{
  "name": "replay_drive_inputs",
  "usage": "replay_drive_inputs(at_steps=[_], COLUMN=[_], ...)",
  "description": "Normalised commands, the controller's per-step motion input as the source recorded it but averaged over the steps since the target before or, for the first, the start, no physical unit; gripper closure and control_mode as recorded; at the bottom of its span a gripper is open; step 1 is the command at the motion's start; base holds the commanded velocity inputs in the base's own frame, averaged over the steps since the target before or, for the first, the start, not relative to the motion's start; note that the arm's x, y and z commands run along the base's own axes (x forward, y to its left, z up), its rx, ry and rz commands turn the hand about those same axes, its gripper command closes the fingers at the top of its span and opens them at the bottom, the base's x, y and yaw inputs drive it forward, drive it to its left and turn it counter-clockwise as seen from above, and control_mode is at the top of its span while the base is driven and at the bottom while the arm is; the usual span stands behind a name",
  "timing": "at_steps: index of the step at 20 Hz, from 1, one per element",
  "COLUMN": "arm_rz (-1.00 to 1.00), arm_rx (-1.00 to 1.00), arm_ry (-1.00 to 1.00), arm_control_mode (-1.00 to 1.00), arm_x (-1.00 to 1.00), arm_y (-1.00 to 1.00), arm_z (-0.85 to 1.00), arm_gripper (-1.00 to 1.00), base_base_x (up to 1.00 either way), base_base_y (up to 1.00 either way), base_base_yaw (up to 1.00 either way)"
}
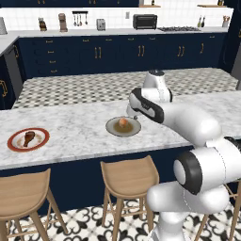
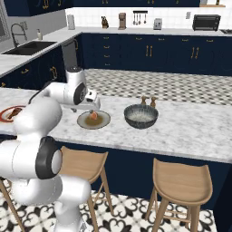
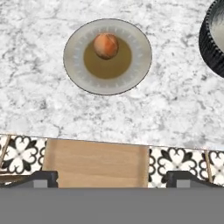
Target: Pick the chicken drumstick and onion from their plates and place them in the bowl. Then put the bowl in the fridge.
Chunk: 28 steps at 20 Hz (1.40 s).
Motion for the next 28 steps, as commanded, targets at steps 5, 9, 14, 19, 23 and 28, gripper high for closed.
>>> replay_drive_inputs(at_steps=[5, 9, 14, 19, 23, 28], arm_rz=[0.00, 0.00, 0.00, 0.00, 0.00, 0.00], arm_rx=[-0.01, -0.02, 0.00, -0.01, -0.02, -0.02], arm_ry=[0.01, 0.05, 0.01, 0.00, 0.01, 0.01], arm_control_mode=[-1.00, -1.00, -1.00, -1.00, -1.00, -1.00], arm_x=[0.81, 0.73, 0.66, 0.61, 0.60, 0.67], arm_y=[0.29, 0.13, 0.01, 0.02, 0.09, 0.14], arm_z=[-0.44, -0.48, -0.33, -0.35, -0.38, -0.30], arm_gripper=[-1.00, -1.00, -1.00, -1.00, -1.00, -1.00], base_base_x=[0.00, 0.00, 0.00, 0.00, 0.00, 0.00], base_base_y=[0.00, 0.00, 0.00, 0.00, 0.00, 0.00], base_base_yaw=[0.00, 0.00, 0.00, 0.00, 0.00, 0.00])
